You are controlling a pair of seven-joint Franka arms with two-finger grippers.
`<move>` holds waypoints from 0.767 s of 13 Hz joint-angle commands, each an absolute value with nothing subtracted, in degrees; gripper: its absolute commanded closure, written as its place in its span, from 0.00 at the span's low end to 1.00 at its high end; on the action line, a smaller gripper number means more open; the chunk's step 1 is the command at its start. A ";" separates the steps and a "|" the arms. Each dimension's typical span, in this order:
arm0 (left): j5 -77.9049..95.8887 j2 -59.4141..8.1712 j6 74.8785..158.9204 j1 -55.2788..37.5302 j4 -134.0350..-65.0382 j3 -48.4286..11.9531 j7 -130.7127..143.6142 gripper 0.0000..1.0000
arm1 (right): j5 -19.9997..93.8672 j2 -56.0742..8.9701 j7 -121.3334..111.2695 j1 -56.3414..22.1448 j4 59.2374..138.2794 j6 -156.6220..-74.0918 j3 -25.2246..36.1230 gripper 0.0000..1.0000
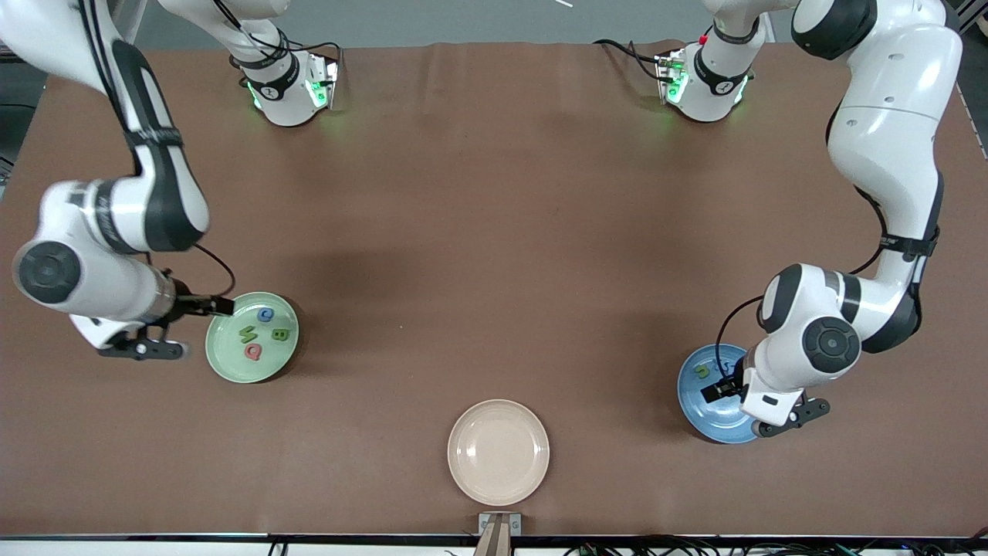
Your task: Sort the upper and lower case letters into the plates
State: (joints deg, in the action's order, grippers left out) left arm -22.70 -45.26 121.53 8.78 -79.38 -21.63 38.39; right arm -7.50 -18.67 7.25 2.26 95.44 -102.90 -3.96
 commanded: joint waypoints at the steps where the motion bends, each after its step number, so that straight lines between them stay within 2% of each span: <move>1: -23.30 -39.66 116.47 9.14 -80.42 -21.88 35.52 0.00 | -6.94 -18.37 6.94 3.25 86.43 -92.32 -4.75 0.00; 4: -22.94 -34.03 111.12 9.32 -80.42 -21.88 30.61 0.00 | -7.21 -18.90 6.50 3.52 78.50 -87.90 -4.75 0.00; 10: -21.28 -24.19 102.67 9.23 -80.24 -22.67 26.02 0.00 | -5.63 -18.98 6.94 3.08 77.52 -84.65 -5.10 0.00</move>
State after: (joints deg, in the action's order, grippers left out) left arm -22.47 -27.37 104.65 8.87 -78.99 -21.88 26.96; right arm -6.78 -18.27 7.19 2.41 78.80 -86.86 -4.44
